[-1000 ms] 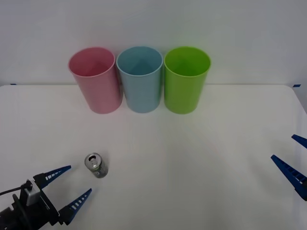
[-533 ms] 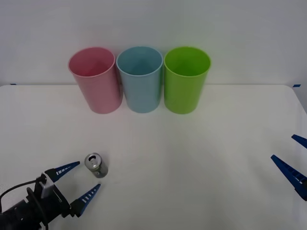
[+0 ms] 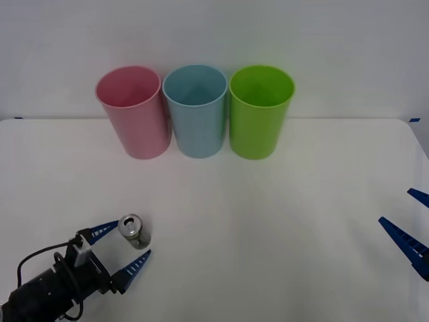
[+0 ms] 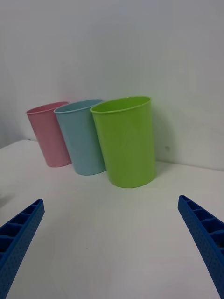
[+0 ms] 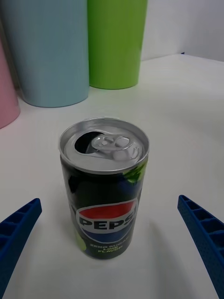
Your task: Grasp the object on the table and drop it into the matching bin: aluminum can to the light blue bin, PET bottle to the pink bin.
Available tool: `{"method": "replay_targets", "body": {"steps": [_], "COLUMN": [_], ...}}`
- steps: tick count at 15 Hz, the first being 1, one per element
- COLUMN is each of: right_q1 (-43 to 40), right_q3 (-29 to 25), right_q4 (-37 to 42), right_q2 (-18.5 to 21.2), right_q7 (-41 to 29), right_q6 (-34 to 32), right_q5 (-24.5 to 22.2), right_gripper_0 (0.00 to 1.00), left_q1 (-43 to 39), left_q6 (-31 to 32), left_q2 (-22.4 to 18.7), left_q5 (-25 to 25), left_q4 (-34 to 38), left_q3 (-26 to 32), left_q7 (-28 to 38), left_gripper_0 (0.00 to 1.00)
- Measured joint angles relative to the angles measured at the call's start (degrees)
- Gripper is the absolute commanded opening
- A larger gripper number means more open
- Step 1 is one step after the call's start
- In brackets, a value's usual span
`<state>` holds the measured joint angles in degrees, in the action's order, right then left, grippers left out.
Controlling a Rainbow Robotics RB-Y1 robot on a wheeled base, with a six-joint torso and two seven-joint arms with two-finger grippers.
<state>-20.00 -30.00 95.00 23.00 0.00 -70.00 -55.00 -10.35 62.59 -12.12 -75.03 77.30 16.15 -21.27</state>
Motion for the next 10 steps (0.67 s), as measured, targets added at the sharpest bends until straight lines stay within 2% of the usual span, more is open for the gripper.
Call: {"method": "replay_targets", "body": {"steps": [7, 10], "right_q1": [0.0, 0.0], "right_q3": [0.0, 0.0], "right_q4": [0.0, 0.0], "right_q2": [0.0, 0.0], "right_q7": [0.0, 0.0], "right_q6": [0.0, 0.0], "right_q5": [0.0, 0.0], "right_gripper_0": [1.0, 1.0], "left_q1": [1.89, 3.99], "left_q6": [-1.05, -1.19], "left_q2": [2.62, 2.8], "left_q5": [-4.19, -4.06], "left_q4": [-0.14, -3.17], "left_q3": [0.49, 0.37], "left_q7": [0.15, -0.63], "left_gripper_0": [1.0, 1.0]}}
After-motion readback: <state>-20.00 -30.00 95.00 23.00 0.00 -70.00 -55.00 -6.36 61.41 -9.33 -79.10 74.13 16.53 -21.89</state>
